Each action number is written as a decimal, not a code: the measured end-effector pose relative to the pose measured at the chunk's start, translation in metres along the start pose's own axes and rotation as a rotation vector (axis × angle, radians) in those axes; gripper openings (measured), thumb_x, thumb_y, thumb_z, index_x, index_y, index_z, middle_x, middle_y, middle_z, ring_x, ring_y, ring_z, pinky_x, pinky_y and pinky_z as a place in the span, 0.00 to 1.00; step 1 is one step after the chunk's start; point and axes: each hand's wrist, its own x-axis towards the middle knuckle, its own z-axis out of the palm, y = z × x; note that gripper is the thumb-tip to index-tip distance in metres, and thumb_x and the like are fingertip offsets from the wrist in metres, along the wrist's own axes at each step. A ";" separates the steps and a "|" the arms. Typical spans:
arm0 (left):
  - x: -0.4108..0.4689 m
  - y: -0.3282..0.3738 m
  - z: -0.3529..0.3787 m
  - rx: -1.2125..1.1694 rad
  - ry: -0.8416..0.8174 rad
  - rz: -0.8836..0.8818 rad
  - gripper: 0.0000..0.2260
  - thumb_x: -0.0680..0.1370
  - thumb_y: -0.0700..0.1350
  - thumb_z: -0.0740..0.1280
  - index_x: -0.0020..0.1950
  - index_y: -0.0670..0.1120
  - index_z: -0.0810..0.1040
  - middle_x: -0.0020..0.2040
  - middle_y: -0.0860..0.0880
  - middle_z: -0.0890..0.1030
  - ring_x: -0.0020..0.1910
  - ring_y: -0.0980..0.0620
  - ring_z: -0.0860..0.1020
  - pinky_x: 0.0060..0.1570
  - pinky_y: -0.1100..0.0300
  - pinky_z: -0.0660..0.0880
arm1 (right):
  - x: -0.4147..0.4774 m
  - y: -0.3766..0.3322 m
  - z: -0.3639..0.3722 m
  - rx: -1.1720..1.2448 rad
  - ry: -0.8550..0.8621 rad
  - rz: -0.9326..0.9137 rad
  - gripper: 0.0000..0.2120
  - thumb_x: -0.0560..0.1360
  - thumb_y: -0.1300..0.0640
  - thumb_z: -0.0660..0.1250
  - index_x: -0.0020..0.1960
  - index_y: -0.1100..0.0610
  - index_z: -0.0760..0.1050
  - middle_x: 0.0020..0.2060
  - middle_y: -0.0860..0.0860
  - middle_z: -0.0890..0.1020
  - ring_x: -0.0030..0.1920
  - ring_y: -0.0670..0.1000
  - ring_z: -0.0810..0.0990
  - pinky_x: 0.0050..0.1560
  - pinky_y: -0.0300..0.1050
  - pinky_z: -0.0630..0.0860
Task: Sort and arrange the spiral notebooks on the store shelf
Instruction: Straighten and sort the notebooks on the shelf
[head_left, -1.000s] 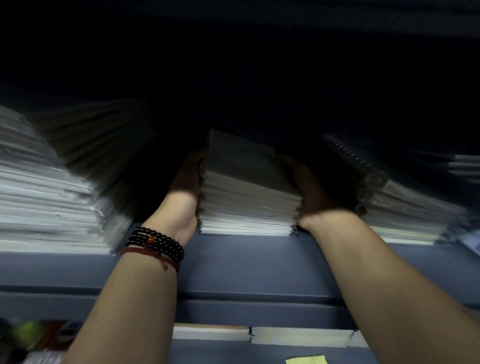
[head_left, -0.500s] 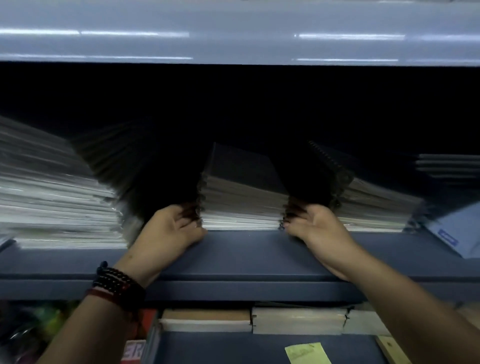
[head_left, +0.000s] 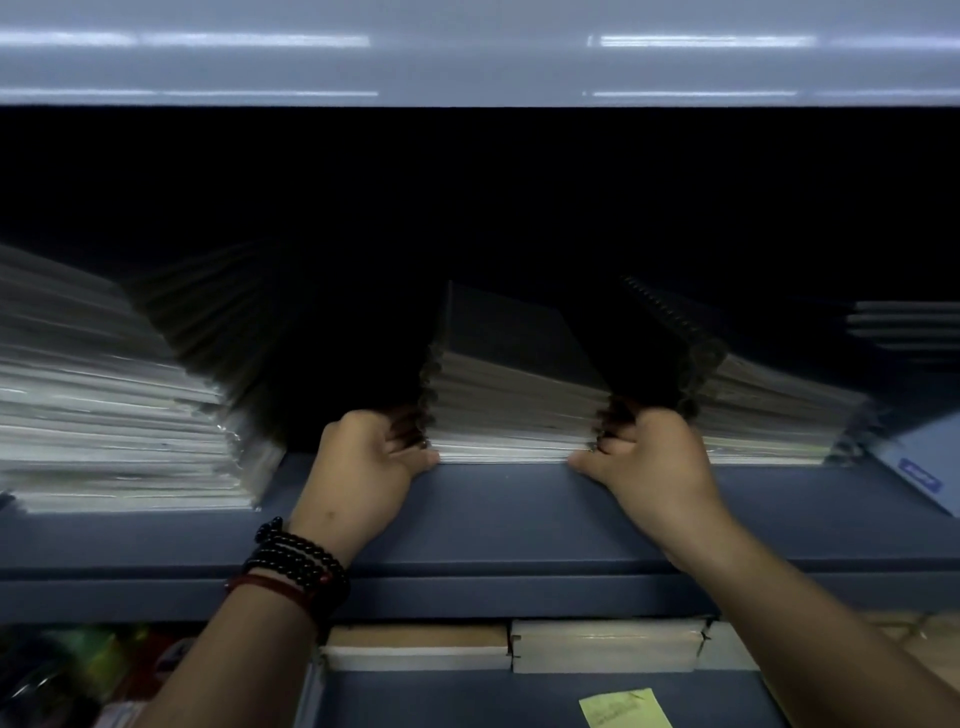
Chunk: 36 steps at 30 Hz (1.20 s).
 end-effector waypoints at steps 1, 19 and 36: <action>-0.001 0.001 0.000 0.025 -0.001 0.013 0.09 0.73 0.35 0.76 0.51 0.44 0.83 0.44 0.59 0.82 0.42 0.72 0.79 0.44 0.81 0.72 | 0.000 -0.001 0.000 -0.025 0.006 -0.010 0.13 0.69 0.64 0.79 0.44 0.52 0.76 0.40 0.39 0.78 0.44 0.39 0.80 0.44 0.27 0.73; -0.002 0.030 0.004 -0.638 -0.087 0.043 0.13 0.79 0.58 0.66 0.51 0.54 0.88 0.53 0.52 0.86 0.57 0.55 0.82 0.67 0.50 0.72 | 0.002 -0.014 0.009 0.623 -0.064 0.039 0.25 0.69 0.49 0.76 0.62 0.60 0.79 0.59 0.57 0.83 0.63 0.58 0.80 0.70 0.58 0.72; 0.012 0.025 0.017 -0.704 -0.097 -0.031 0.37 0.74 0.76 0.54 0.73 0.55 0.72 0.69 0.55 0.78 0.71 0.53 0.74 0.77 0.46 0.61 | 0.013 -0.018 0.019 0.590 0.037 0.074 0.20 0.73 0.33 0.66 0.59 0.43 0.78 0.63 0.50 0.80 0.66 0.56 0.76 0.72 0.59 0.68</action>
